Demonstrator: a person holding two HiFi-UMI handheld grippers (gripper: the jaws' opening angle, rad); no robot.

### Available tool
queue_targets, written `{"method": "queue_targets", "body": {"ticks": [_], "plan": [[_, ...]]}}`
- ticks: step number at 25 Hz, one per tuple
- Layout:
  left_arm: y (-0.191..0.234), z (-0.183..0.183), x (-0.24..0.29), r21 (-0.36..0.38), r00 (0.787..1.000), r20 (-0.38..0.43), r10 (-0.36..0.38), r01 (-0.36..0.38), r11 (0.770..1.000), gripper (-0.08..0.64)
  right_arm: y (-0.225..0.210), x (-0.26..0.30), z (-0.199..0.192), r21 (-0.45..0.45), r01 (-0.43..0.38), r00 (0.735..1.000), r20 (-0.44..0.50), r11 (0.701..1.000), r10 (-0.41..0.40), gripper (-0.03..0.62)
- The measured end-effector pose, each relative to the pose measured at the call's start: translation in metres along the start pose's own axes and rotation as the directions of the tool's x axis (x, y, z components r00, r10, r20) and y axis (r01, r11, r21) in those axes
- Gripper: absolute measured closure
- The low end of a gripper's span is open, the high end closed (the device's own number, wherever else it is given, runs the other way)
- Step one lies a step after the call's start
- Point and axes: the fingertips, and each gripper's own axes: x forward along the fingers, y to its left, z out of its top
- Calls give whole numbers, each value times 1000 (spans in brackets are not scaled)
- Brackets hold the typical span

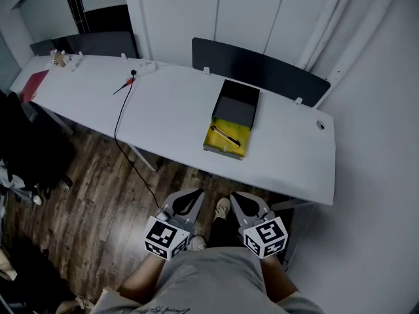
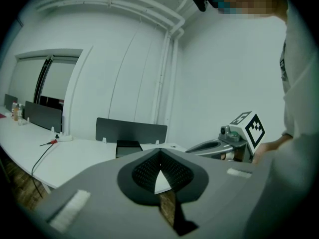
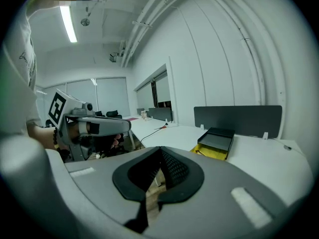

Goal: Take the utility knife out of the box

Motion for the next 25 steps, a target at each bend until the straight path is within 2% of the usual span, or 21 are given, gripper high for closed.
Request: {"method": "queue_targets", "body": {"ticks": [11,25], "plan": [[40,5,61,1,1000,-11,25,-25,1000,558,-52,50,12,-7,-30,999,-11,1000,30,577],[89,29,150,0,997,-35,71,-71,997,558,-135,112,49,-13,-76,997,-14,997,75,577]]}}
